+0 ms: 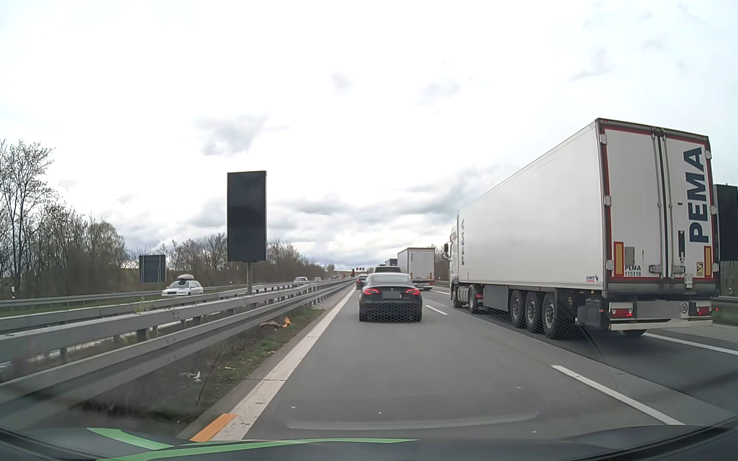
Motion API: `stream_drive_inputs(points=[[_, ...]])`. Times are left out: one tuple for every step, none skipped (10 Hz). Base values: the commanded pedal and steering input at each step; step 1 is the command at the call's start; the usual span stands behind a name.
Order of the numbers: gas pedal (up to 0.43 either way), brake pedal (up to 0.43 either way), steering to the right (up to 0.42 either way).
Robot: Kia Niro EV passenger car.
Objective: Follow the waypoints while adhering to traffic rules and regulations
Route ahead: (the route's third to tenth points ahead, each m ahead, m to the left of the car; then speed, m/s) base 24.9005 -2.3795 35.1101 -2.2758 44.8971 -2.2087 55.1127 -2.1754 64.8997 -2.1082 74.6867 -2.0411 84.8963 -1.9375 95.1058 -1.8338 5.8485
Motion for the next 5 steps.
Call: stream_drive_inputs(points=[[0.130, 0.000, -0.002], [0.130, 0.000, -0.002], [0.130, 0.000, -0.001], [0.130, 0.000, -0.002], [0.118, 0.000, -0.002]])
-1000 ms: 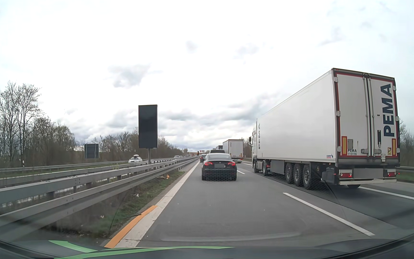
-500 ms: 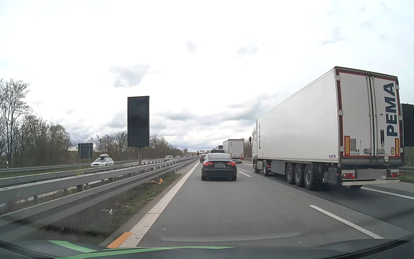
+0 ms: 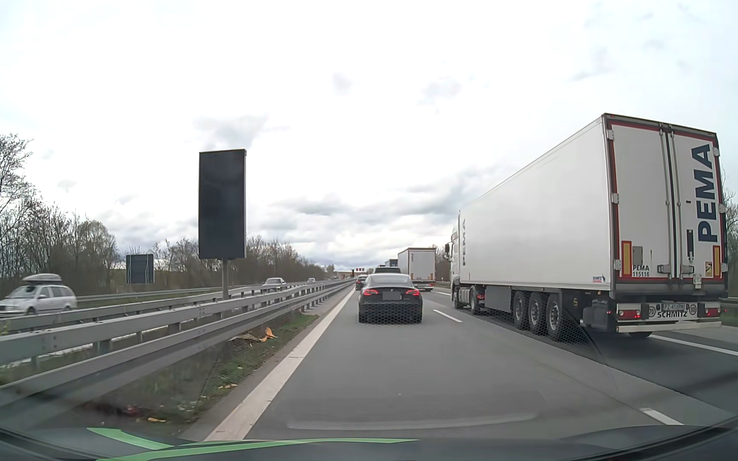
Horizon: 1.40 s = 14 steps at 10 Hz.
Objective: Follow the waypoints while adhering to traffic rules and regulations
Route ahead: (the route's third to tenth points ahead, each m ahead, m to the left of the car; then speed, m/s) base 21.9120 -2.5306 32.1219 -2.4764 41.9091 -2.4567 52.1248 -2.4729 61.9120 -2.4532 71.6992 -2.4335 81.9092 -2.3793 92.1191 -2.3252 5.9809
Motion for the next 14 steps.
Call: stream_drive_inputs(points=[[0.110, 0.000, -0.002], [0.098, 0.000, -0.002], [0.079, 0.000, -0.002], [0.059, 0.000, -0.002], [0.039, 0.000, -0.002], [0.020, 0.000, -0.002], [0.000, 0.000, -0.002], [0.000, 0.000, -0.002], [0.000, 0.000, -0.002], [0.000, 0.000, -0.002], [0.000, 0.000, -0.001], [0.000, 0.000, -0.001], [0.000, 0.000, -0.002], [0.000, 0.000, -0.002]])
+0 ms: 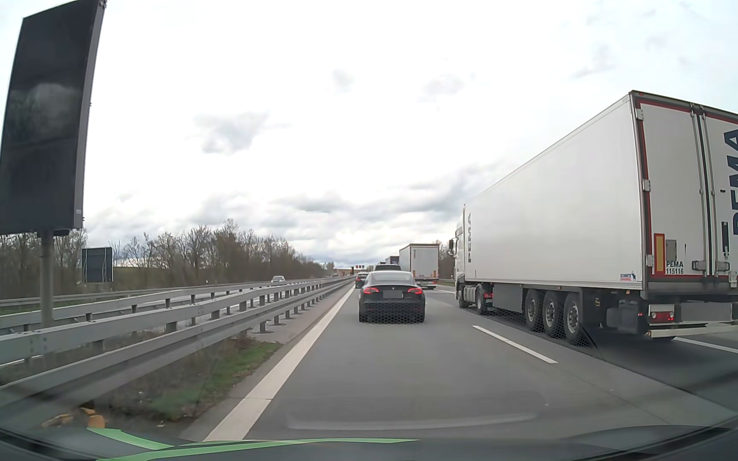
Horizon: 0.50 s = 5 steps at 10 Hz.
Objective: Follow the waypoints while adhering to traffic rules and regulations
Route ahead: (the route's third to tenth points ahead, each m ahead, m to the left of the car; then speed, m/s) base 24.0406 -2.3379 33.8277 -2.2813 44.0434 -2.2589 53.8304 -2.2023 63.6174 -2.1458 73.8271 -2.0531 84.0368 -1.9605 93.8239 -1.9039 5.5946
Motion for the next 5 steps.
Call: stream_drive_inputs(points=[[0.000, 0.000, -0.001], [0.000, 0.000, -0.002], [0.000, 0.000, -0.002], [0.000, 0.000, -0.001], [0.000, 0.000, -0.001]])
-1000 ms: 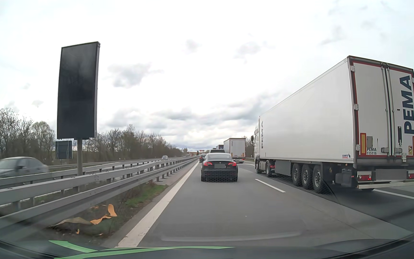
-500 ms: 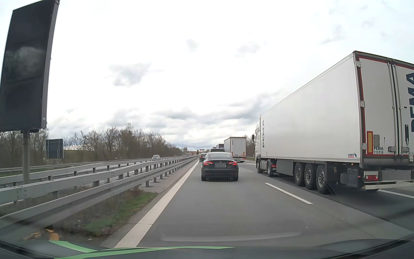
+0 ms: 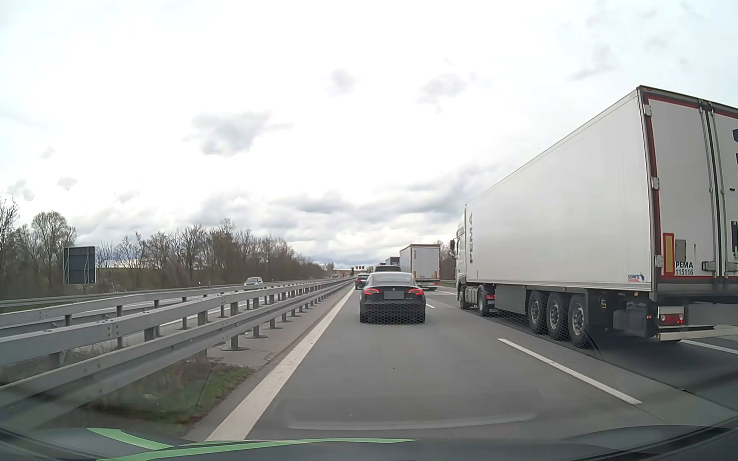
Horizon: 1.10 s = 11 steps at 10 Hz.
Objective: Follow the waypoints while adhering to traffic rules and regulations
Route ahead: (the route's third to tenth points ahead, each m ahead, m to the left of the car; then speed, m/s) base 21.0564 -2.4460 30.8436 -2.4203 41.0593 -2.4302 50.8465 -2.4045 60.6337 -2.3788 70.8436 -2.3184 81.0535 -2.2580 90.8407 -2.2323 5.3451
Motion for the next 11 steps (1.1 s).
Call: stream_drive_inputs(points=[[0.000, 0.000, -0.001], [0.000, 0.000, -0.001], [0.000, 0.000, -0.001], [0.008, 0.000, -0.001], [0.008, 0.000, -0.001], [0.008, 0.000, -0.001], [0.008, 0.000, -0.001], [0.008, 0.000, -0.001], [0.020, 0.000, -0.001], [0.020, 0.000, -0.001], [0.039, 0.000, -0.001]])
